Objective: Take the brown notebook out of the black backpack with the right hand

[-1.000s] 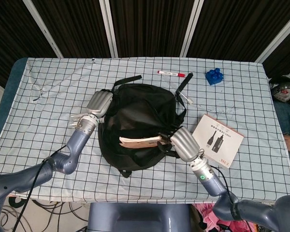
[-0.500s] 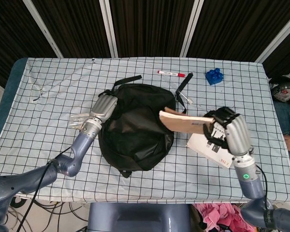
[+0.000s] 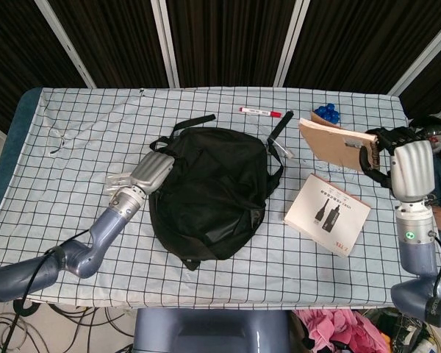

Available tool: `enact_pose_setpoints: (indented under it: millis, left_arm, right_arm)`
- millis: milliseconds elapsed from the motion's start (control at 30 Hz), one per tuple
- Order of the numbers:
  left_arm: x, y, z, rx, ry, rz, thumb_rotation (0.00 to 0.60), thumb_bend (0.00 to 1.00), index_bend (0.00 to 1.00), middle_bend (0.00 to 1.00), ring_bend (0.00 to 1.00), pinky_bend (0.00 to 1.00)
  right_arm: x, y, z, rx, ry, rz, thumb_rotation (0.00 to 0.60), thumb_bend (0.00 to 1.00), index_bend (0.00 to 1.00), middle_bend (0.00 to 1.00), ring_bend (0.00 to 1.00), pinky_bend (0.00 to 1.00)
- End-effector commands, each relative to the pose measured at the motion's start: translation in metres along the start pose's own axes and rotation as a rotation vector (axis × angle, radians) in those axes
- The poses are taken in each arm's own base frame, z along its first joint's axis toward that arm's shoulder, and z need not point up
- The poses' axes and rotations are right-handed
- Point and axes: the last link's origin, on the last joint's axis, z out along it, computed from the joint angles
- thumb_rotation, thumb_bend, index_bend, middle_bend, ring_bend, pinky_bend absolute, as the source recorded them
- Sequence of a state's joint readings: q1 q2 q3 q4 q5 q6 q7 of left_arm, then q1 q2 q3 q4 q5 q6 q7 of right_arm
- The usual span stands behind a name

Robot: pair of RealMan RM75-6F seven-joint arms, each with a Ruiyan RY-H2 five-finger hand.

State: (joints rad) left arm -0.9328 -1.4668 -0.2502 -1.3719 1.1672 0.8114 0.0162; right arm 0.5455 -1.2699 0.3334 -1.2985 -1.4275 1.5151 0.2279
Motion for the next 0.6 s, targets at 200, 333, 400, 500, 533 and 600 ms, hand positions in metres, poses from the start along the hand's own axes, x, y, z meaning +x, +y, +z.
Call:
enact_pose_setpoints:
  millis: [200, 333, 400, 500, 533, 600]
  left_arm:
    - [0.036, -0.012, -0.081, 0.052, -0.238, -0.011, 0.600, 0.10, 0.16, 0.08, 0.00, 0.00]
    - [0.058, -0.022, -0.099, 0.085, -0.202, 0.006, 0.600, 0.07, 0.15, 0.07, 0.00, 0.00]
    - [0.069, -0.026, -0.107, 0.099, -0.163, 0.010, 0.600, 0.07, 0.15, 0.07, 0.00, 0.00]
    - [0.080, -0.033, -0.117, 0.114, -0.100, 0.014, 0.600, 0.07, 0.15, 0.08, 0.00, 0.00]
    - [0.082, -0.036, -0.120, 0.118, -0.076, 0.015, 0.600, 0.07, 0.16, 0.08, 0.00, 0.00]
    - [0.085, -0.042, -0.126, 0.125, -0.033, 0.019, 0.600, 0.07, 0.16, 0.09, 0.00, 0.00]
  right_arm:
    - [-0.039, -0.009, 0.025, 0.013, -0.080, -0.059, 0.600, 0.51, 0.61, 0.58, 0.62, 0.48]
    - [-0.057, -0.021, 0.034, 0.019, -0.101, -0.046, 0.600, 0.51, 0.61, 0.58, 0.62, 0.48]
    - [-0.067, -0.030, 0.039, 0.032, -0.120, -0.034, 0.600, 0.51, 0.61, 0.58, 0.62, 0.48]
    - [-0.084, -0.050, 0.044, 0.063, -0.146, -0.024, 0.600, 0.51, 0.61, 0.58, 0.62, 0.48]
    - [-0.092, -0.059, 0.044, 0.082, -0.163, -0.020, 0.600, 0.51, 0.61, 0.58, 0.62, 0.48]
    - [-0.106, -0.075, 0.043, 0.115, -0.189, -0.030, 0.600, 0.51, 0.61, 0.58, 0.62, 0.48]
